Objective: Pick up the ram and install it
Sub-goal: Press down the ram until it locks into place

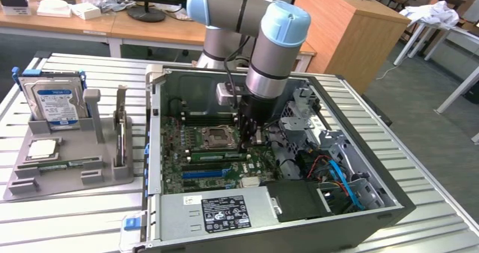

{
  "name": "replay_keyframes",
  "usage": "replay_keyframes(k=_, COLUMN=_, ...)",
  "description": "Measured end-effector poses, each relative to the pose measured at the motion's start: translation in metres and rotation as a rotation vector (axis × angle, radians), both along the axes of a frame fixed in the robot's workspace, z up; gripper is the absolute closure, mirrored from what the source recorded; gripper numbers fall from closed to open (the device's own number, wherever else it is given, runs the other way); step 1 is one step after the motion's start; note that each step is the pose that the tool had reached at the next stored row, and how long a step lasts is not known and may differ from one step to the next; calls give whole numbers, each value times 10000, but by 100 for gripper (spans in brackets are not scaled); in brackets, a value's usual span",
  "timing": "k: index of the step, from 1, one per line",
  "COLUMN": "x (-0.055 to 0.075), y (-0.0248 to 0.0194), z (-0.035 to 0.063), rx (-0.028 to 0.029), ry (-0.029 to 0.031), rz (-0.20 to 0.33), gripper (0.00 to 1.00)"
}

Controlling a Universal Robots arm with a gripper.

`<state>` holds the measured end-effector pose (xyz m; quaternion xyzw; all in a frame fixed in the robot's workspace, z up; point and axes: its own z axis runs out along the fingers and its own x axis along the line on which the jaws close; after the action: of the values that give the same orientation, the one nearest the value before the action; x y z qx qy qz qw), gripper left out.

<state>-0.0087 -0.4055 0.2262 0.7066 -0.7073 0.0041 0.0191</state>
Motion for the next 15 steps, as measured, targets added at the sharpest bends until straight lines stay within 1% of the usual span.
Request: replay_keyframes(k=15, x=-2, y=0, z=-21, rx=2, ry=-3, rz=2, gripper=90)
